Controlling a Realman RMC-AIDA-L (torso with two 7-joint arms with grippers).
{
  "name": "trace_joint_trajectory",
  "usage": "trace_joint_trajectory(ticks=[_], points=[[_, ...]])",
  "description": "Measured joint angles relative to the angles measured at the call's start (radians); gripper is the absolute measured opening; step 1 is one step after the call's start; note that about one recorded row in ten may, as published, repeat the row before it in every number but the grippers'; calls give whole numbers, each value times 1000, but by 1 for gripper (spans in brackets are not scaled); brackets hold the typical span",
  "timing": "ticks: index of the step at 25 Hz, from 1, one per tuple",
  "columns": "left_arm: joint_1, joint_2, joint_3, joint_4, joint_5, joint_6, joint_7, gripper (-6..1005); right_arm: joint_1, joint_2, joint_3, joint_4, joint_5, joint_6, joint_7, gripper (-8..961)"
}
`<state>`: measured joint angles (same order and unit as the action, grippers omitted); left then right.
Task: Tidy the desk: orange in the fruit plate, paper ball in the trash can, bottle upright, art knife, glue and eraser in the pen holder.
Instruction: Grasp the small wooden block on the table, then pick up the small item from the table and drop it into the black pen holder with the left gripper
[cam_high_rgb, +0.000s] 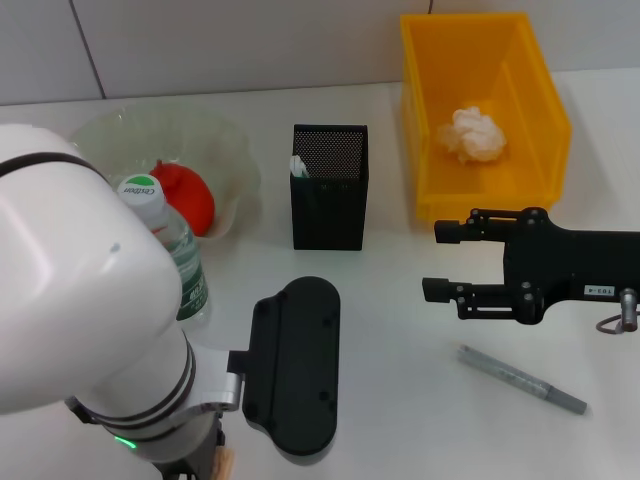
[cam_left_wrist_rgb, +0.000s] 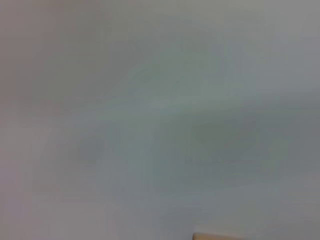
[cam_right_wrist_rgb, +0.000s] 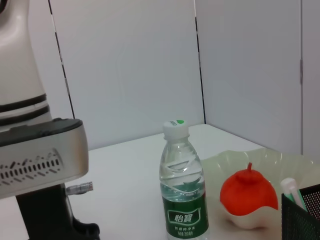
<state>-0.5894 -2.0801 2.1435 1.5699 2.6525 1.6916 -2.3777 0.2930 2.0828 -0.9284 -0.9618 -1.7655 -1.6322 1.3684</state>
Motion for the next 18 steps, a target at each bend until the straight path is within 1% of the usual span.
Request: trace_joint_trajectory(ticks=[18], points=[[-10, 0, 1, -15, -3, -4, 4, 648, -4, 2, -1, 2, 0, -5, 0, 711]])
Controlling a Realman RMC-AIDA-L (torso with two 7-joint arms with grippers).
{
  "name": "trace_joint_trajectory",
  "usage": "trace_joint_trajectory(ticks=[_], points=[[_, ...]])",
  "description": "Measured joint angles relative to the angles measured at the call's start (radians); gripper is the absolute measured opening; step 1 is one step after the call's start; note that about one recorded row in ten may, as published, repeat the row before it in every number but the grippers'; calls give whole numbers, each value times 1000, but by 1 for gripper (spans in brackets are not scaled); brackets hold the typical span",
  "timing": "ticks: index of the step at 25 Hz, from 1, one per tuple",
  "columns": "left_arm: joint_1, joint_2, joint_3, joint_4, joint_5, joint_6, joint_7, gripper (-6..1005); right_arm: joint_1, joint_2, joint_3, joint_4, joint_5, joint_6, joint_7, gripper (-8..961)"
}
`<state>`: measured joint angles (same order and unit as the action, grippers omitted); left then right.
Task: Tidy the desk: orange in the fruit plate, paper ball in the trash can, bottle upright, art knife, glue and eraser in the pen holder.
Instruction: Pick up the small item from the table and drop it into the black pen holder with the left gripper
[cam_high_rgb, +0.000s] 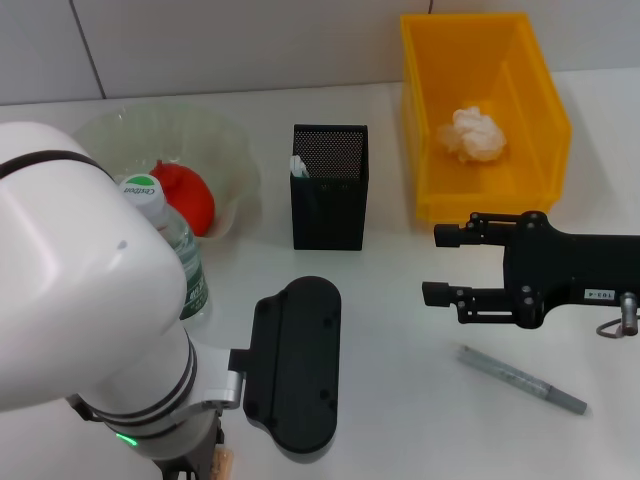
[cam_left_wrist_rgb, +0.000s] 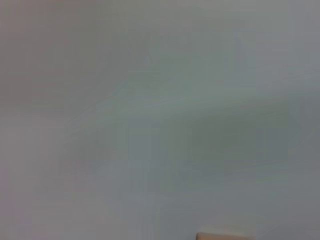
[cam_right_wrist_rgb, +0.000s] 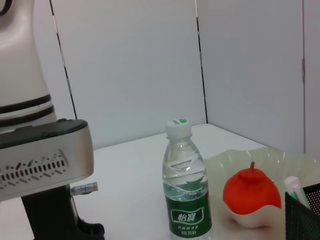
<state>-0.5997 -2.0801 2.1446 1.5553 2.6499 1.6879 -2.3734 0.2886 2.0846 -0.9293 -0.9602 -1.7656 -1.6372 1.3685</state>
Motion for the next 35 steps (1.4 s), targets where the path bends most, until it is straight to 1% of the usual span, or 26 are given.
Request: trace_joint_trajectory(ticks=[16, 21, 35], points=[[-4, 0, 0, -26, -2, -12, 0, 648, 0, 0, 2, 0, 0, -3, 0, 711], [-9, 0, 0, -29, -2, -14, -1, 580, 0, 0, 3, 0, 0, -3, -1, 711], [-19, 0, 0, -52, -3, -20, -9, 528, -3, 0, 3, 0, 1, -4, 0, 711]])
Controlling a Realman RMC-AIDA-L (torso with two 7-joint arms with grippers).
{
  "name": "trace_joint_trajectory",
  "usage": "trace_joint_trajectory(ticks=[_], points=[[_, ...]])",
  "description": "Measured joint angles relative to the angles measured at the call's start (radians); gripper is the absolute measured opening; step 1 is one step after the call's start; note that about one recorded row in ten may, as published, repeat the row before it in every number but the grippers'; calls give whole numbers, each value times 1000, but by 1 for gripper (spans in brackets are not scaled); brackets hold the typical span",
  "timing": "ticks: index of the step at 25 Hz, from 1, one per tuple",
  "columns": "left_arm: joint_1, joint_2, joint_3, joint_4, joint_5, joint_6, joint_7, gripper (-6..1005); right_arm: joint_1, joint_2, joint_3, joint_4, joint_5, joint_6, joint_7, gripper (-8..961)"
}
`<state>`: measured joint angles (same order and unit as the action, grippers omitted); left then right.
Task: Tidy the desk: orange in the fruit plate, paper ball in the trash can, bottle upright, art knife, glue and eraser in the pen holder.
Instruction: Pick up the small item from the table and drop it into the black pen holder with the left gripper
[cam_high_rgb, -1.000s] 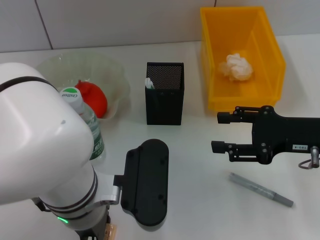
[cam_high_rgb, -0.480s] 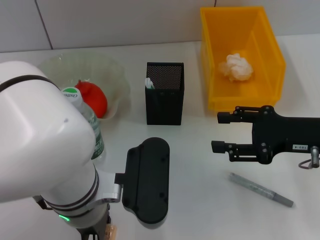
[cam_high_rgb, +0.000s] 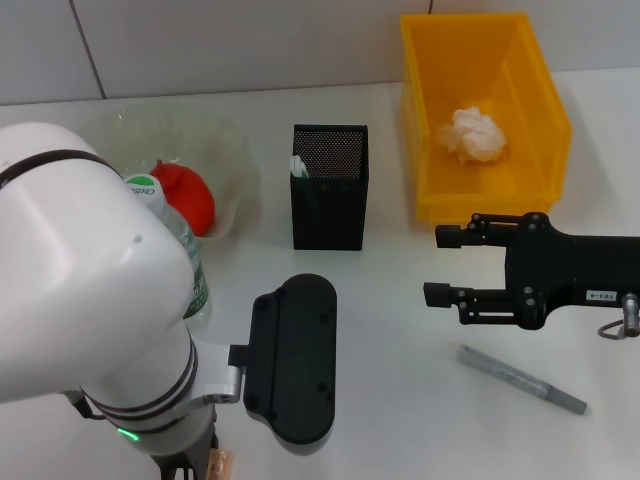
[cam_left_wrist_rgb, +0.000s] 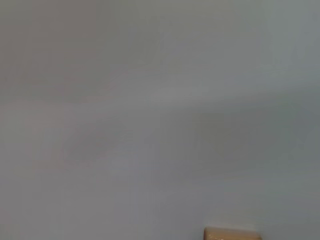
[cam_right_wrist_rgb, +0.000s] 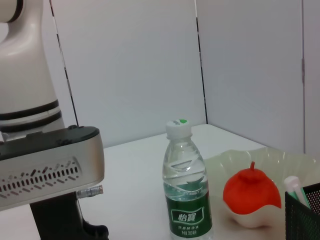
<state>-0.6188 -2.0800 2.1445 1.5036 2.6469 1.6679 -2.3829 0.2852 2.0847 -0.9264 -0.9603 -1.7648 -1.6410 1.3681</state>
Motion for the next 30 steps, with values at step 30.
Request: trace_joint_trajectory(ticks=[30], points=[[-10, 0, -29, 81, -27, -29, -8, 406, -3, 0, 0, 8, 1, 2, -3, 710]])
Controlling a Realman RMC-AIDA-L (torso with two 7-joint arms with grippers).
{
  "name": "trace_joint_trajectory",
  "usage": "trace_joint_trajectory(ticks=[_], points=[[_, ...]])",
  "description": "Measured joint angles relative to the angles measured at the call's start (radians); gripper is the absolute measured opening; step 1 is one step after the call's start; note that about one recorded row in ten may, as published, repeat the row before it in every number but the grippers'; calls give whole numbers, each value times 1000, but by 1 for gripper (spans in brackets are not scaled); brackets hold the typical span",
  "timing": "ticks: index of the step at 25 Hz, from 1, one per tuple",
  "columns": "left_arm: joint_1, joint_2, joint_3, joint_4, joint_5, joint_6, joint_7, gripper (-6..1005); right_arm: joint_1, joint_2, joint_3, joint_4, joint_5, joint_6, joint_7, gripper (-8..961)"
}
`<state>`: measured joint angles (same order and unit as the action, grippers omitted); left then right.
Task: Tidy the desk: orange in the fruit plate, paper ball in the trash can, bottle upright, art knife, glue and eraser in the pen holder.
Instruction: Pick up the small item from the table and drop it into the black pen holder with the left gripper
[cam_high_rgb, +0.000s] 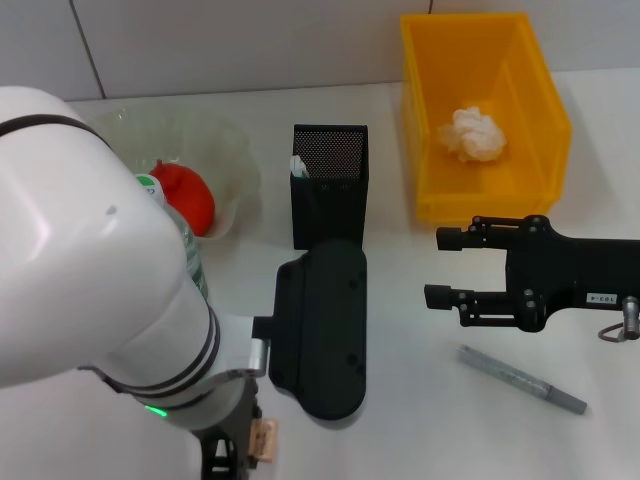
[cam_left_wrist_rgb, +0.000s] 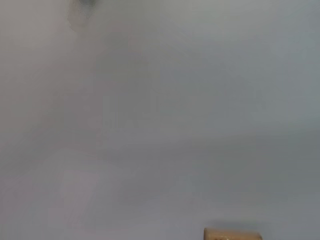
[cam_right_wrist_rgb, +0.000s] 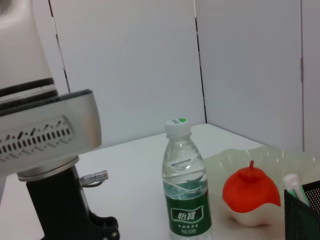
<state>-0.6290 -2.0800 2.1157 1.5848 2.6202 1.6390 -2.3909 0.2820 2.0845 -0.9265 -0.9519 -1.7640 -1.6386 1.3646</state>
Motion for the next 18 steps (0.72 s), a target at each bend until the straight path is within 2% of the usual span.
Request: trace_joint_trajectory(ticks=[18], points=[[1, 0, -27, 43, 42, -106, 3, 407, -6, -5, 31, 27, -1, 13, -17, 710]])
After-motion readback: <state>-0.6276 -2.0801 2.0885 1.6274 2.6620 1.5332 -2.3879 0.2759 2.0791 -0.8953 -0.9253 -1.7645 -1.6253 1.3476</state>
